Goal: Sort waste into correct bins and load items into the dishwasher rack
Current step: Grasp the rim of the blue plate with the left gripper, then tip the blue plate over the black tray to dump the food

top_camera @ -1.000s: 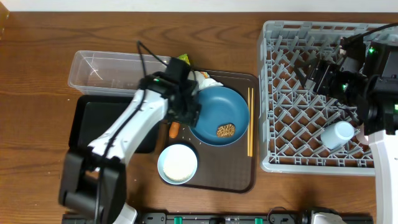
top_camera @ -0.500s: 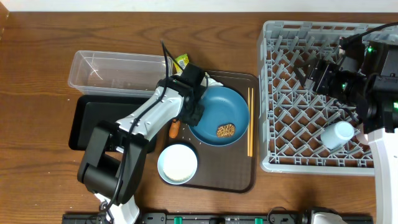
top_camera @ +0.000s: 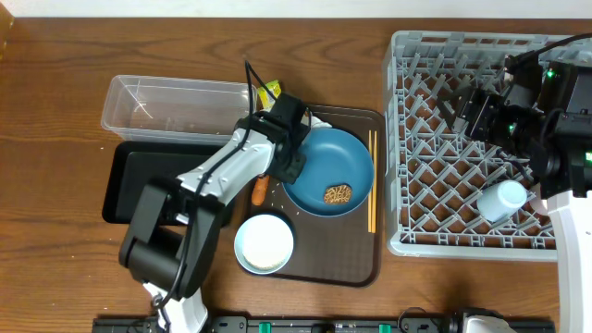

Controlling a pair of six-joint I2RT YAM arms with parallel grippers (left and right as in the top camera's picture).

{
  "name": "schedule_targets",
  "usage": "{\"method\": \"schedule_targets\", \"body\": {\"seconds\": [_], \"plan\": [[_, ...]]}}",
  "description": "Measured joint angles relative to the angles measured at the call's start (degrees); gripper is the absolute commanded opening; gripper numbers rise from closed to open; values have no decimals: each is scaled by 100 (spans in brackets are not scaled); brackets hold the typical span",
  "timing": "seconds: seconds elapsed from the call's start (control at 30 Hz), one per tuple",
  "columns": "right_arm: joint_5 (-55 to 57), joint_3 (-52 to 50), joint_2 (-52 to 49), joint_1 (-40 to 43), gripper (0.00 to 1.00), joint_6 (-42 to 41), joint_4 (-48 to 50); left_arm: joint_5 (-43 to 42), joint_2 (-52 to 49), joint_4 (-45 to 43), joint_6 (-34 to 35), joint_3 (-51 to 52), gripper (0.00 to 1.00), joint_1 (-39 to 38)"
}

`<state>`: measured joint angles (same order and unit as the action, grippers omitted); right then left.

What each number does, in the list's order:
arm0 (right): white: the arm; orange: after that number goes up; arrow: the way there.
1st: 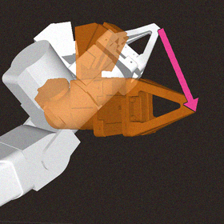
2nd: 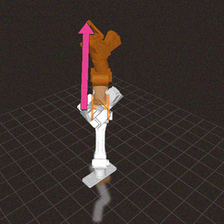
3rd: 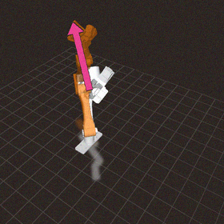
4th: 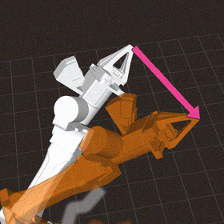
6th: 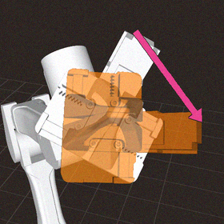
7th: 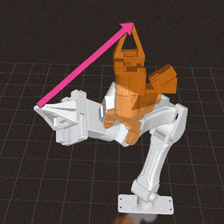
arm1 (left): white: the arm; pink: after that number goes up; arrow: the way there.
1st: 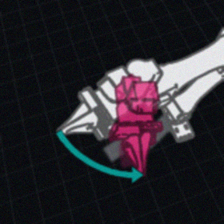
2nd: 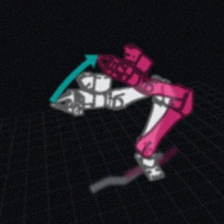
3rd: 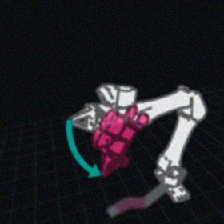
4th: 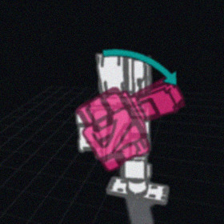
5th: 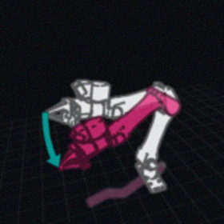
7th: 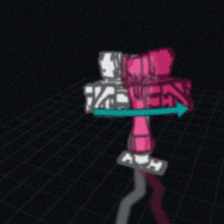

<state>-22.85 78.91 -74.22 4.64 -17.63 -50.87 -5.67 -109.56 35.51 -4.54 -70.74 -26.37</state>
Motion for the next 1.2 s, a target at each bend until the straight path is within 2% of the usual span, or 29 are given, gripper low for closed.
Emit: {"method": "schedule_targets", "body": {"seconds": [0.03,0.07,0.43,0.6,0.7,0.87,1.1,1.2], "plan": [[0,0,0,0,79,0,-11,0,-33,-20,0,-4,7,0],[0,0,0,0,79,0,-22,-2,-61,-15,24,-7,6,0],[4,0,-2,0,80,0,-76,-293,310,791,142,-181,6,7],[7,0,-2,0,80,0,-70,-186,1248,1163,199,-181,6,94],[20,0,-2,0,80,0,-61,96,1987,1451,455,-197,6,313],[24,0,-2,0,80,0,17,1292,2968,2212,1141,-234,6,841],[35,0,-2,0,80,-2,131,4223,3974,3029,2496,-234,6,1213],[37,0,-2,0,80,-2,146,5007,4203,3056,2796,-234,6,1213]]}}
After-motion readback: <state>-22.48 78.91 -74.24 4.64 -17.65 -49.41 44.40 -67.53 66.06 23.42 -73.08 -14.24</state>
